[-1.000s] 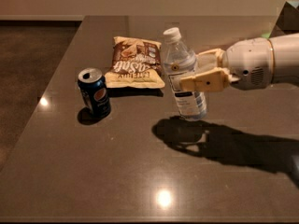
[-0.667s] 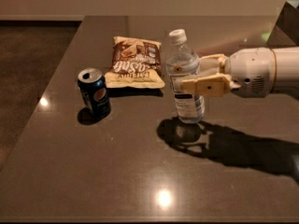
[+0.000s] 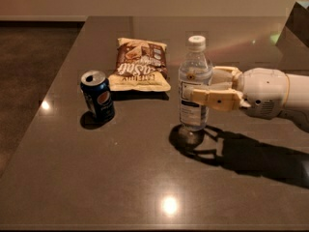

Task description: Place blue plastic bottle upright

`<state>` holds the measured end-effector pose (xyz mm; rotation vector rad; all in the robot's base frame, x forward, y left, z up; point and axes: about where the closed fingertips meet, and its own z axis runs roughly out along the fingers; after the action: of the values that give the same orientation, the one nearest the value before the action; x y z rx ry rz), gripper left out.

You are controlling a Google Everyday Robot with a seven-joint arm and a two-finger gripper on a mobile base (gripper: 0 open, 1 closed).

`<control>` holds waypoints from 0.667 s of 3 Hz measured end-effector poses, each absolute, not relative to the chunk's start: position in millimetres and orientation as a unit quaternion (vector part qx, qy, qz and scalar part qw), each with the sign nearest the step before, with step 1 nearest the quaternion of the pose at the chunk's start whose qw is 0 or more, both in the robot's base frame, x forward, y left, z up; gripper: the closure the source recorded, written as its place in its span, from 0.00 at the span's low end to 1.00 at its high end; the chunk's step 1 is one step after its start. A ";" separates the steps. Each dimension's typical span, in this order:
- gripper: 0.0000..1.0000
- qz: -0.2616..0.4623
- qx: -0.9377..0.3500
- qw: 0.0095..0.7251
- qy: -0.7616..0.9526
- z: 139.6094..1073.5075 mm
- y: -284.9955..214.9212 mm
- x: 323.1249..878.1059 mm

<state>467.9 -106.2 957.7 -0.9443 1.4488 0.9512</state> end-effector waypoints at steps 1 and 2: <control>1.00 0.408 -0.392 0.577 0.589 953.3 -111.1 464.9; 0.82 0.410 -0.388 0.588 0.579 947.8 -116.4 462.5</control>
Offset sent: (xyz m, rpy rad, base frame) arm -0.0077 -0.0231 -0.0196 0.1107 -0.0915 -0.0245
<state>462.5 -116.4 947.8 -0.9047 1.3482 0.9542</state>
